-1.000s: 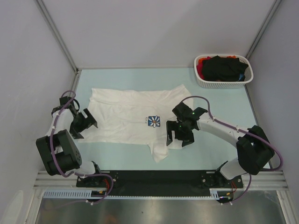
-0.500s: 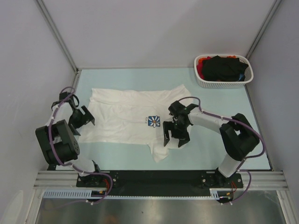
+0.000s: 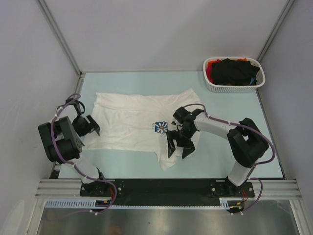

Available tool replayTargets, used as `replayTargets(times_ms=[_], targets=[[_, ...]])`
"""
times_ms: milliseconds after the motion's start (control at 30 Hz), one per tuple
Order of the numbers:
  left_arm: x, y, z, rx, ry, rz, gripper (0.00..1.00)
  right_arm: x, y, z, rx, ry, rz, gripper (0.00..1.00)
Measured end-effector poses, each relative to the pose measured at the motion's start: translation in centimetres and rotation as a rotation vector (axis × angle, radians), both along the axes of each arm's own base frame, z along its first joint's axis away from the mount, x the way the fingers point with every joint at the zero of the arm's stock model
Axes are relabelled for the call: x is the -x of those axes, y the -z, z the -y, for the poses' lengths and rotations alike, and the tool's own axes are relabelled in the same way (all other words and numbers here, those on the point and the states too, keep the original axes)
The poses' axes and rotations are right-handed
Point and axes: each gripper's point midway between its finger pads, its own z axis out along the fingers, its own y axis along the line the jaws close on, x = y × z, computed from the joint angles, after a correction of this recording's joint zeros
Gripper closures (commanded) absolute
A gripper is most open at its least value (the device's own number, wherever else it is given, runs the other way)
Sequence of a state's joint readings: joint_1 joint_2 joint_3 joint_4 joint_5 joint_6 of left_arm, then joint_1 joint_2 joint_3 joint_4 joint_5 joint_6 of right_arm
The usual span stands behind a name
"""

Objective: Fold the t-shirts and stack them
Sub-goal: Grap the side of the flattened tshirt closest away from the robot with both arms

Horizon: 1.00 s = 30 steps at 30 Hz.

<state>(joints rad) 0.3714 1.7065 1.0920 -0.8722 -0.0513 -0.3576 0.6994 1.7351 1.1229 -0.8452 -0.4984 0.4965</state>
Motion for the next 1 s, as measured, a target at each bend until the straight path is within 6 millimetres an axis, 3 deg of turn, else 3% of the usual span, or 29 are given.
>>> replayTargets(times_ms=[133, 400, 567, 867, 900, 933, 967, 1000], targets=[[1.0, 1.5, 0.3, 0.017, 0.0, -0.058, 0.0, 2.0, 0.0, 0.9, -0.001, 0.005, -0.032, 0.18], [0.9, 1.6, 0.4, 0.029, 0.0, -0.075, 0.0, 6.0, 2.0, 2.3, -0.01, 0.049, -0.101, 0.22], [0.9, 1.6, 0.4, 0.036, 0.0, -0.091, 0.03, 5.7, 2.8, 1.5, -0.048, 0.089, -0.077, 0.23], [0.9, 1.7, 0.4, 0.038, 0.001, -0.092, 0.05, 4.2, 2.7, -2.4, -0.159, 0.102, -0.045, 0.27], [0.9, 1.7, 0.4, 0.038, 0.0, -0.092, 0.07, 4.2, 2.7, -2.9, -0.164, 0.095, -0.05, 0.3], [0.9, 1.7, 0.4, 0.038, 0.001, -0.092, 0.18, 4.1, 2.8, -3.4, -0.165, 0.088, -0.053, 0.4], [0.9, 1.7, 0.4, 0.039, 0.0, -0.092, 0.29, 4.0, 2.8, -3.8, -0.168, 0.08, -0.055, 0.46], [0.7, 1.7, 0.5, 0.046, 0.001, -0.085, 0.48, 3.8, 3.0, -4.4, -0.166, 0.07, -0.051, 0.54]])
